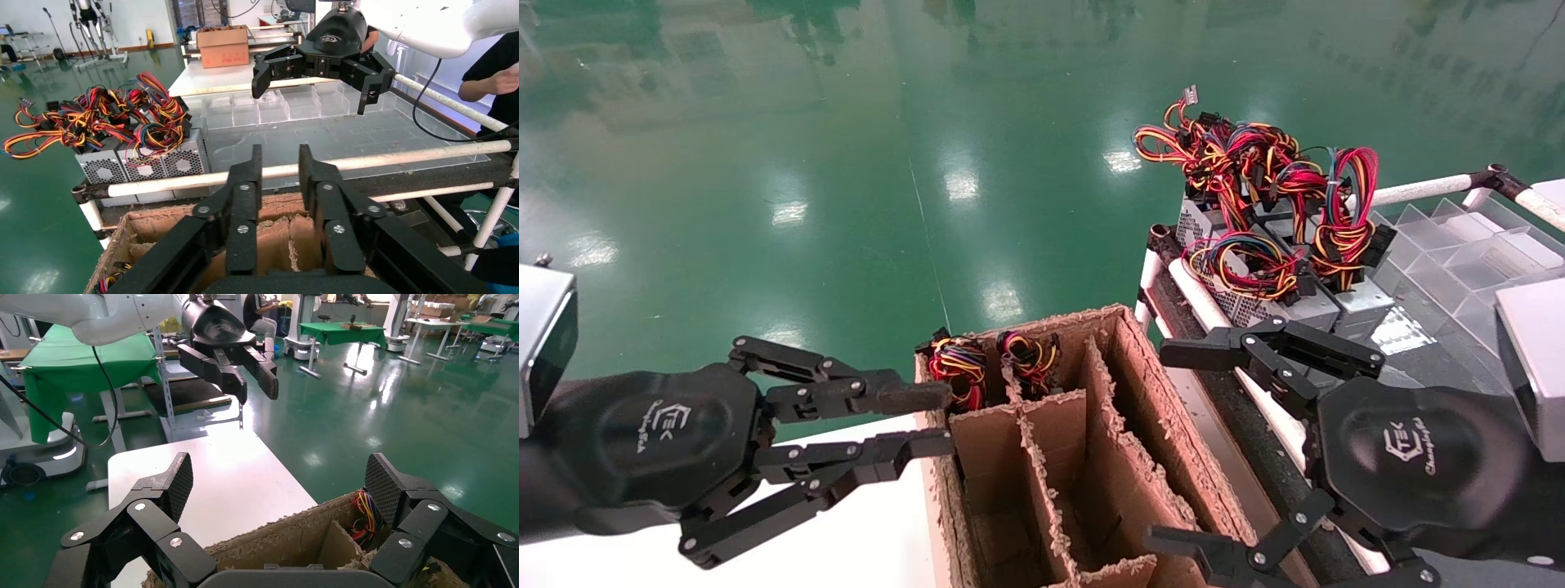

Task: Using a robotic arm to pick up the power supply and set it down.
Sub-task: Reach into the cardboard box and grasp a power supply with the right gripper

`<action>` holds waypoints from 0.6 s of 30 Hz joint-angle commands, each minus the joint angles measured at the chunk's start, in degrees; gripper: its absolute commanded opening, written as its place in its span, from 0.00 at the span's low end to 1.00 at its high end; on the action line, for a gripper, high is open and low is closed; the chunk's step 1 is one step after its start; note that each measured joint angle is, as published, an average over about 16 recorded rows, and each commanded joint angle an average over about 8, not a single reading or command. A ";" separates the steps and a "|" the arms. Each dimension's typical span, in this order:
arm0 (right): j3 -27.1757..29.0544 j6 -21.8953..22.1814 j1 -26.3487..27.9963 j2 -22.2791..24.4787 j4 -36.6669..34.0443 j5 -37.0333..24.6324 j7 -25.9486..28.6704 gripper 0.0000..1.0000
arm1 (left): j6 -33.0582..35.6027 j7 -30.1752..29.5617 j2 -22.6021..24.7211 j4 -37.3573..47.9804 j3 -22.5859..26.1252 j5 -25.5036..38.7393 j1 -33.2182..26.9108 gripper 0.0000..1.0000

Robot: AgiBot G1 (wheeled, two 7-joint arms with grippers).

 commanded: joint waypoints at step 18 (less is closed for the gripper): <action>-0.14 1.98 0.04 -0.38 -1.08 -0.80 0.58 1.00 | 0.00 0.01 0.00 0.01 0.01 0.00 0.00 1.00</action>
